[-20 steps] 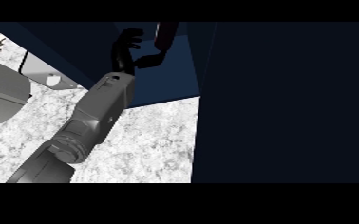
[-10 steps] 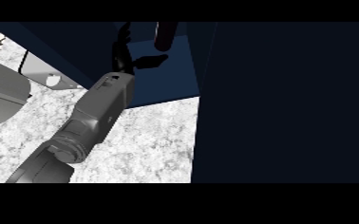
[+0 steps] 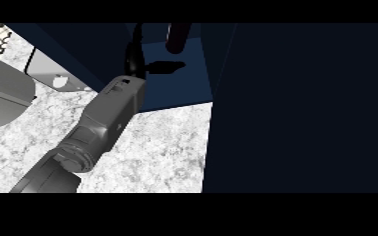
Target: Pick up the wine, place it into the cabinet and close the cabinet
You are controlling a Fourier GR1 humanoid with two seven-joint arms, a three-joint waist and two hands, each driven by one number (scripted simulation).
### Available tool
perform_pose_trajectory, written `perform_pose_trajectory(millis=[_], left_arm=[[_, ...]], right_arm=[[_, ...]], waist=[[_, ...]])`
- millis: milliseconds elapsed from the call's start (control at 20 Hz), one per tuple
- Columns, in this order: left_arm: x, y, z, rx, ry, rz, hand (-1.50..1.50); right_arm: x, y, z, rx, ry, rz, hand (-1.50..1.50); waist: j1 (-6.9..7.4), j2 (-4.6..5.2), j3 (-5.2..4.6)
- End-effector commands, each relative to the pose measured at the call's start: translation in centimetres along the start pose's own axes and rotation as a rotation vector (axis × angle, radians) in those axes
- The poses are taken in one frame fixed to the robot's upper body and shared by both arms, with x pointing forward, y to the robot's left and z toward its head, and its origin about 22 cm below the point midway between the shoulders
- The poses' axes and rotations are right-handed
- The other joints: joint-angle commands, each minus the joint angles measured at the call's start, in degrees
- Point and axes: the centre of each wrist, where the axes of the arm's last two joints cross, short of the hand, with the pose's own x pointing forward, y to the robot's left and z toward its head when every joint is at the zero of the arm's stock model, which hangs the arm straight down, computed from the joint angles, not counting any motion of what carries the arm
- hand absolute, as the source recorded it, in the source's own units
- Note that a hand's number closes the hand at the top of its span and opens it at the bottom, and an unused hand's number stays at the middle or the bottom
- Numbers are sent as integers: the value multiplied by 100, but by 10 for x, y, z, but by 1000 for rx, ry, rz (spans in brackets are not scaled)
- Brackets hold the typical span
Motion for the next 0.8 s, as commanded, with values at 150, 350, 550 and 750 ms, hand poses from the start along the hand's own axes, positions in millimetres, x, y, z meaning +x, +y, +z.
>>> perform_pose_trajectory(millis=[150,350,550,750], left_arm=[[4,29,-18,-193,-150,165,-150],[13,20,-16,-269,-237,372,-150],[31,2,-13,-335,-252,522,-150],[34,-8,-8,-403,-213,539,-150]], right_arm=[[5,-3,3,-25,-3,-1,-150],[6,-4,8,-53,12,2,-150],[6,-2,12,-91,22,5,-150],[13,-4,15,-98,31,5,-150]], waist=[[368,-179,44],[498,-248,51],[657,-325,59],[788,-377,66]])
